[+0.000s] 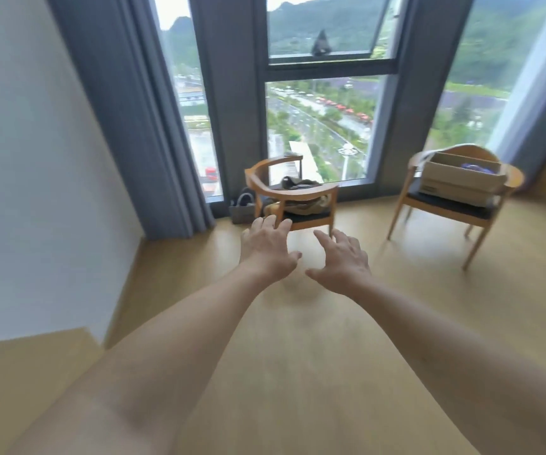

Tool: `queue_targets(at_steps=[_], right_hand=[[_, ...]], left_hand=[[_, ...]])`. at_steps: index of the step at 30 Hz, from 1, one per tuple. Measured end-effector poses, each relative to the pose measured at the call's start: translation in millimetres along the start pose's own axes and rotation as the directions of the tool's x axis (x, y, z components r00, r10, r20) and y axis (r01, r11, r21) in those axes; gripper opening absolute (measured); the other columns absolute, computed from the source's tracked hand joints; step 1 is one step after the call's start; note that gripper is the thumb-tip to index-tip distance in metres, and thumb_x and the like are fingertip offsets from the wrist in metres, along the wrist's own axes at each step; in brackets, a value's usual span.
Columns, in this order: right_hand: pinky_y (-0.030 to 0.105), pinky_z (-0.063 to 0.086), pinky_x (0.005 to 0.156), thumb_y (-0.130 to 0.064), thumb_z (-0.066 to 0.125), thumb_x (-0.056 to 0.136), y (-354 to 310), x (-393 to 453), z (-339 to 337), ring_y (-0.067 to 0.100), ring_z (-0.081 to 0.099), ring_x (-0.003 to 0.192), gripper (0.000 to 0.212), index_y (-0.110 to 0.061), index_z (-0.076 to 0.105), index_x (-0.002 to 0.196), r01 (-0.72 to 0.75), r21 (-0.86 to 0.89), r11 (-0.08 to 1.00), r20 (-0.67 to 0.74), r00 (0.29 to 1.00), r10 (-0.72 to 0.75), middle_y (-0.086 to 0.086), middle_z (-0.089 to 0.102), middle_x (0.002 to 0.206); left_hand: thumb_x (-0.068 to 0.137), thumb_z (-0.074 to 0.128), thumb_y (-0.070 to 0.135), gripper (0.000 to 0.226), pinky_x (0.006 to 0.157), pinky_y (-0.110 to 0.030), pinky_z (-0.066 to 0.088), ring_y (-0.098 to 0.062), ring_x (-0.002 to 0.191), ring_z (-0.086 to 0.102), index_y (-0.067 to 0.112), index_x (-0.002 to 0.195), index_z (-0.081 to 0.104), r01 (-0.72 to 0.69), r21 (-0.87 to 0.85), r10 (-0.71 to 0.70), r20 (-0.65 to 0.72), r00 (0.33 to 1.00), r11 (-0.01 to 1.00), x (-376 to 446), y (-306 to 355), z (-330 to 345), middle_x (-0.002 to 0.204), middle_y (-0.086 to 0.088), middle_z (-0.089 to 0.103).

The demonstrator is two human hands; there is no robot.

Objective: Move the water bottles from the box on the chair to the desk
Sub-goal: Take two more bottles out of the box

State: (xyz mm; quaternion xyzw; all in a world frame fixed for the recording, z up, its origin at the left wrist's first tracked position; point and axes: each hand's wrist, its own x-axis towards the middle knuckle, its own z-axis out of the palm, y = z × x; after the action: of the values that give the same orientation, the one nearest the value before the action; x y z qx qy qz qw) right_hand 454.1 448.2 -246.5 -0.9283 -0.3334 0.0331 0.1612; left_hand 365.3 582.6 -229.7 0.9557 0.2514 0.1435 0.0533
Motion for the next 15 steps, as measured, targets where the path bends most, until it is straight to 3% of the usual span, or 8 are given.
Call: queue_targets(at_steps=[15], right_hand=[[0.045,0.033,0.110,-0.055,0.069,0.081,238.7,119.5,-40.9,0.028,0.029,0.142,0.084,-0.038,0.027,0.152,-0.412,0.043,0.910,-0.118,0.902,0.415,0.002,0.030,0.158]], left_hand=[[0.084,0.067,0.052,0.073,0.113,-0.054,0.030,-0.031,0.143,0.031,0.031,0.148,0.040,-0.383,-0.128,0.396,0.089,0.914,0.915,215.2,221.3,126.6,0.154,-0.008,0.040]])
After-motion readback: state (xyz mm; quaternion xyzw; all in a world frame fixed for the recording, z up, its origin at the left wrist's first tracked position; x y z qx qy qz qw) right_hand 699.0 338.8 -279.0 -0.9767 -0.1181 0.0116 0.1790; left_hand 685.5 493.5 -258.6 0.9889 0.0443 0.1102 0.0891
